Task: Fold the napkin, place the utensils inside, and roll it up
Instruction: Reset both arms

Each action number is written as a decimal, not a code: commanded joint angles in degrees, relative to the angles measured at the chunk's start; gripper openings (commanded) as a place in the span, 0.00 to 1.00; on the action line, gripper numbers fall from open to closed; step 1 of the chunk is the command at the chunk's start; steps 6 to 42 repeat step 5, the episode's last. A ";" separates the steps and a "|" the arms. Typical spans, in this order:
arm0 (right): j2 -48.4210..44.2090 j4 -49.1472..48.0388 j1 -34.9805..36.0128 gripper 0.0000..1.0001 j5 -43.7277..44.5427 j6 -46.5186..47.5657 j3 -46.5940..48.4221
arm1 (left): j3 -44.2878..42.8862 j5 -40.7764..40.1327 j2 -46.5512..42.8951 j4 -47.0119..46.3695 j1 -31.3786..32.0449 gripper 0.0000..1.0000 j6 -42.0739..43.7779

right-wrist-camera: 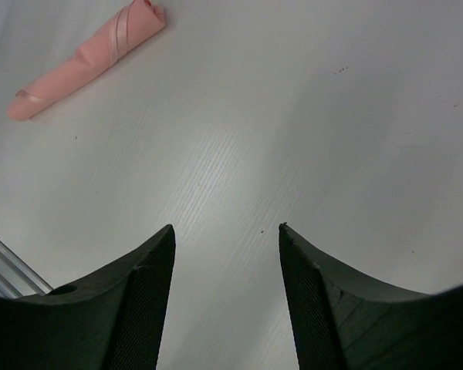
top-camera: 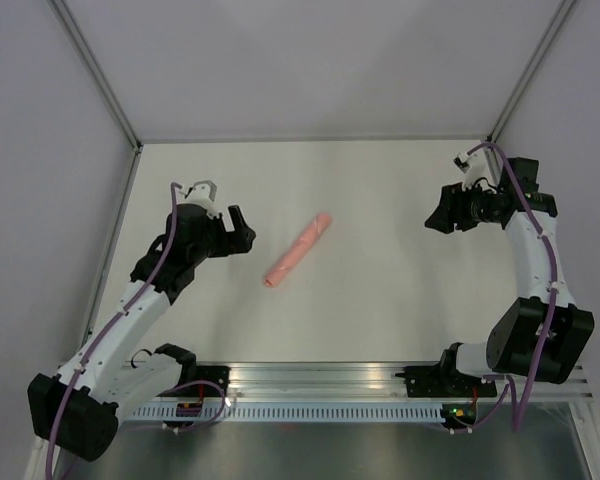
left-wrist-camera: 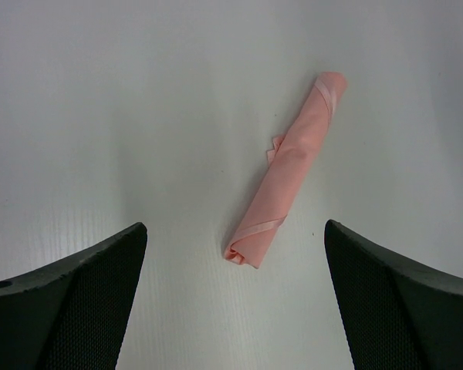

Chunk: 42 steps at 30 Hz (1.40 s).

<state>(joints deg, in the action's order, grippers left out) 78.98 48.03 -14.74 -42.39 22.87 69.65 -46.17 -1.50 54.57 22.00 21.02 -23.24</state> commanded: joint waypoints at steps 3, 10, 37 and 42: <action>-2.86 -4.61 -0.20 0.64 2.05 -5.03 -0.30 | 0.65 0.97 0.63 -3.19 -0.10 1.00 -1.98; -3.04 -5.40 -0.20 0.69 2.05 -5.64 -0.13 | 0.73 1.14 0.63 -3.80 -0.10 1.00 -2.07; -3.04 -5.40 -0.20 0.69 2.05 -5.64 -0.13 | 0.73 1.14 0.63 -3.80 -0.10 1.00 -2.07; -3.04 -5.40 -0.20 0.69 2.05 -5.64 -0.13 | 0.73 1.14 0.63 -3.80 -0.10 1.00 -2.07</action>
